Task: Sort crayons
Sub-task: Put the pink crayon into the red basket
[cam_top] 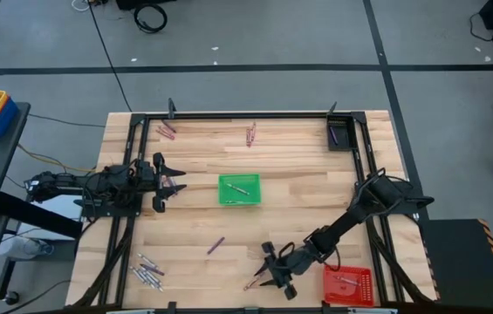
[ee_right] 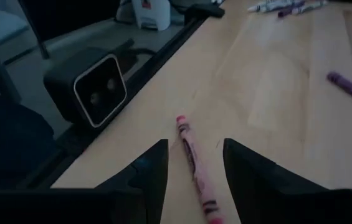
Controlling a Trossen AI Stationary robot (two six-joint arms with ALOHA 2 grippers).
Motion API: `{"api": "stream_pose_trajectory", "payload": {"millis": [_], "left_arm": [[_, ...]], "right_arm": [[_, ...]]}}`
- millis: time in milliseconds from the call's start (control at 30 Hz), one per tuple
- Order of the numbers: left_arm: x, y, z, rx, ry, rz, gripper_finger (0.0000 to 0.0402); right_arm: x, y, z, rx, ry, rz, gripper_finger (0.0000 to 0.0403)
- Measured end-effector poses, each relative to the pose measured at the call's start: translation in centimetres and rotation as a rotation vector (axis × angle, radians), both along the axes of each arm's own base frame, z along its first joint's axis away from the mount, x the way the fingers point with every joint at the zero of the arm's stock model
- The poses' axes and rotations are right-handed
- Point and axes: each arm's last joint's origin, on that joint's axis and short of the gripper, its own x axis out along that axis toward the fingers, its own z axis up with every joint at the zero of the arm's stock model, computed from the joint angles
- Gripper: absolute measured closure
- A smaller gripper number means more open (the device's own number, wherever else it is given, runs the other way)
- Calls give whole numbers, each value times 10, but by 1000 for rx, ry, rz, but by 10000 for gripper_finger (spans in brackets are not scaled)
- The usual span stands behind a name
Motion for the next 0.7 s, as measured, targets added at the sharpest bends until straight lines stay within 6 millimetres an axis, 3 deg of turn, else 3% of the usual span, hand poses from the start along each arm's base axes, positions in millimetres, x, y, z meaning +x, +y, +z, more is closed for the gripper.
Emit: {"api": "stream_pose_trajectory", "payload": {"millis": [167, 500, 700], "left_arm": [[0, 0, 0, 0, 0, 0, 193], [0, 0, 0, 0, 0, 0, 193], [0, 0, 0, 0, 0, 0, 193]], "right_arm": [[6, -11, -4, -8, 31, 23, 245], [9, -14, -38, -29, 84, 73, 246], [9, -15, -40, -38, 96, 61, 282]]}}
